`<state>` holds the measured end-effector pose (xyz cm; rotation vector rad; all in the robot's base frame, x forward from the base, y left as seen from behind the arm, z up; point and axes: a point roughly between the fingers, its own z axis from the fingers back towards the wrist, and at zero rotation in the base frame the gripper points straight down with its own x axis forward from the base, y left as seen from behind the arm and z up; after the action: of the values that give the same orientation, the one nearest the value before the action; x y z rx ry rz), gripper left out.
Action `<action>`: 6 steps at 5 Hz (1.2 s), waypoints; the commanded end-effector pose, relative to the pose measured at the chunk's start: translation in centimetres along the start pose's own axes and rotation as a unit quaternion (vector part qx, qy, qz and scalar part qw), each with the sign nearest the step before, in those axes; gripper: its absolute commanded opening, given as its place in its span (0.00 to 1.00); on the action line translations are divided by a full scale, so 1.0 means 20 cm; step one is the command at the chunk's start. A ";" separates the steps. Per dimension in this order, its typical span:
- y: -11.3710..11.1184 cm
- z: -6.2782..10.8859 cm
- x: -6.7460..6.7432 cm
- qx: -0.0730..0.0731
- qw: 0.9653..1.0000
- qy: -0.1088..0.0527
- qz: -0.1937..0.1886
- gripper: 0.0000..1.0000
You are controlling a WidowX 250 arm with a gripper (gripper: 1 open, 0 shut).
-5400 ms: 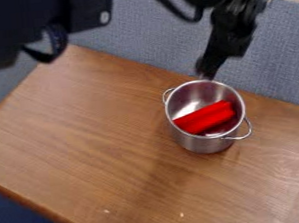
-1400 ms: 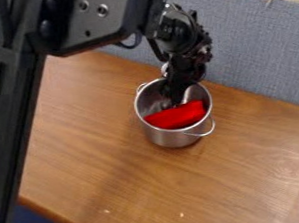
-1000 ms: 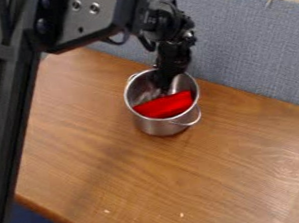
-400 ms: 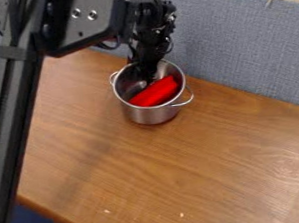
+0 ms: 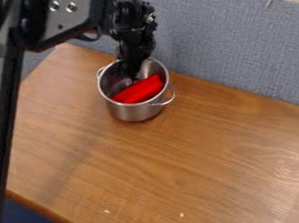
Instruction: Put the red object in the metal pot
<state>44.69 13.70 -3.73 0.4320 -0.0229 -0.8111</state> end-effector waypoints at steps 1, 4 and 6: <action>-0.17 0.01 0.13 -0.013 0.999 -0.007 -0.034 0.00; -0.06 0.10 0.10 0.001 0.969 -0.110 -0.220 1.00; -0.29 0.06 0.19 -0.010 0.971 -0.121 -0.207 0.00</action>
<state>44.12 9.03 -4.09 0.3600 -0.1838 -1.2426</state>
